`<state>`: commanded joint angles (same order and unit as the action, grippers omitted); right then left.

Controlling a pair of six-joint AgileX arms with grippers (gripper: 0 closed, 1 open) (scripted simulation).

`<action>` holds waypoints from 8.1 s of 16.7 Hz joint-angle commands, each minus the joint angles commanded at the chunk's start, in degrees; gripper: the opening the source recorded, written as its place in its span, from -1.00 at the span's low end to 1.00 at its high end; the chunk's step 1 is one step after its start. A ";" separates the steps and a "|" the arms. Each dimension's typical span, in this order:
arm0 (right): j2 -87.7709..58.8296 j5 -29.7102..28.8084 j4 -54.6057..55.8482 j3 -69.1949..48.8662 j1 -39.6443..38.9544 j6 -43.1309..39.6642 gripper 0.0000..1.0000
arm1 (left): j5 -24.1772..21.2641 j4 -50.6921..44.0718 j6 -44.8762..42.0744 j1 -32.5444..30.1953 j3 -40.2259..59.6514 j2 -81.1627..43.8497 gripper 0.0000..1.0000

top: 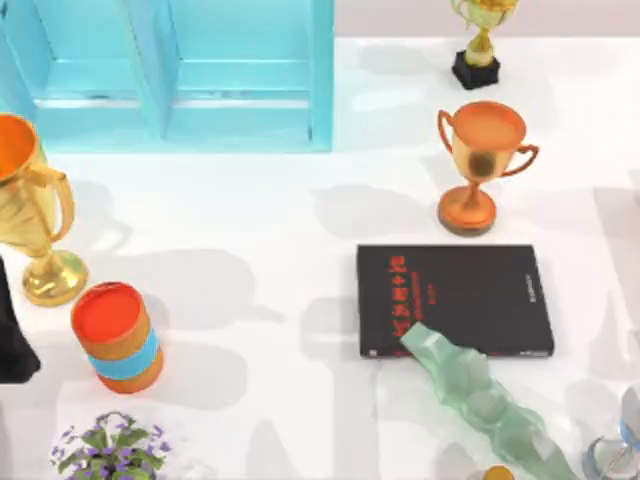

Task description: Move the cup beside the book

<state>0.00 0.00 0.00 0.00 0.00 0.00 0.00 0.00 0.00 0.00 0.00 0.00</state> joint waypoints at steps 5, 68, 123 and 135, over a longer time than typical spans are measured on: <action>0.00 0.00 0.00 0.00 0.00 0.00 1.00 | 0.27 -2.16 -3.41 0.28 2.98 -3.28 1.00; 0.00 0.00 0.00 0.00 0.00 0.00 1.00 | 0.01 -48.06 -143.19 51.82 61.96 -103.86 -0.66; 0.00 0.00 0.00 0.00 0.00 0.00 1.00 | -0.20 -80.85 13.55 -24.40 124.94 -125.35 -1.00; 0.00 0.00 0.00 0.00 0.00 0.00 1.00 | -0.38 -85.21 33.72 -35.50 128.99 -133.87 -1.00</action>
<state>0.00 0.00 0.00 0.00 0.00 0.00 -0.38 -85.21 33.72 -35.50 128.99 -133.87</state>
